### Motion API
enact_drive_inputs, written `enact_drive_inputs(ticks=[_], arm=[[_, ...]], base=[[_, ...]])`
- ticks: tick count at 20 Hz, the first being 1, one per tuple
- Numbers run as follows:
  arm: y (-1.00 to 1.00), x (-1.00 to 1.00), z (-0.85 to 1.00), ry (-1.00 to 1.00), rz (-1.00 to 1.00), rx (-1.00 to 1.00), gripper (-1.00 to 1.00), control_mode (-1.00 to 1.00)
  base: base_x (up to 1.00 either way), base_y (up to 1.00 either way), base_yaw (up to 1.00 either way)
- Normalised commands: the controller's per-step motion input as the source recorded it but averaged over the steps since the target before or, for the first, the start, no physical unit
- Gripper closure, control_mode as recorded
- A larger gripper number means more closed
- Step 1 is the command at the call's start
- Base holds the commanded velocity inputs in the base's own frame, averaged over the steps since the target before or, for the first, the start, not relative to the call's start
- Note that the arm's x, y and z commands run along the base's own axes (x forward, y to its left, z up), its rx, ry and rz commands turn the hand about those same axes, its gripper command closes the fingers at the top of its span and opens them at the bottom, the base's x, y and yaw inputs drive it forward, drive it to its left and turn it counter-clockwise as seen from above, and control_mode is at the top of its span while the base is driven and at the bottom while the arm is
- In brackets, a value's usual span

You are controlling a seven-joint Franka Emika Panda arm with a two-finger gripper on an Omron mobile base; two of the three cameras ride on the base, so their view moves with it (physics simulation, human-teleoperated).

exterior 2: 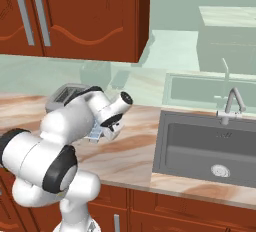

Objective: The ice cube tray has been filled with water. Take the tray and place it in the freezer to make ice. Close the freezer door after placing the tray.

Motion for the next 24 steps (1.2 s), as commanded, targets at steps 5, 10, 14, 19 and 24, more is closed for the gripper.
enact_drive_inputs(ticks=[5,10,14,19,24], arm=[[0.09,0.29,-0.39,0.21,-0.29,0.14,-1.0,-1.0],[0.1,0.04,-0.38,0.09,-0.36,0.09,-1.0,-1.0],[0.13,-0.03,-0.35,0.01,-0.33,0.05,-1.0,-1.0],[0.23,-0.18,-0.19,-0.04,-0.16,0.01,-1.0,-1.0],[0.16,-0.14,-0.13,-0.12,-0.01,0.0,-1.0,-1.0]], base=[[0.0,0.0,0.0],[0.0,0.0,0.0],[0.0,0.0,0.0],[0.0,0.0,0.0],[0.0,0.0,0.0]])
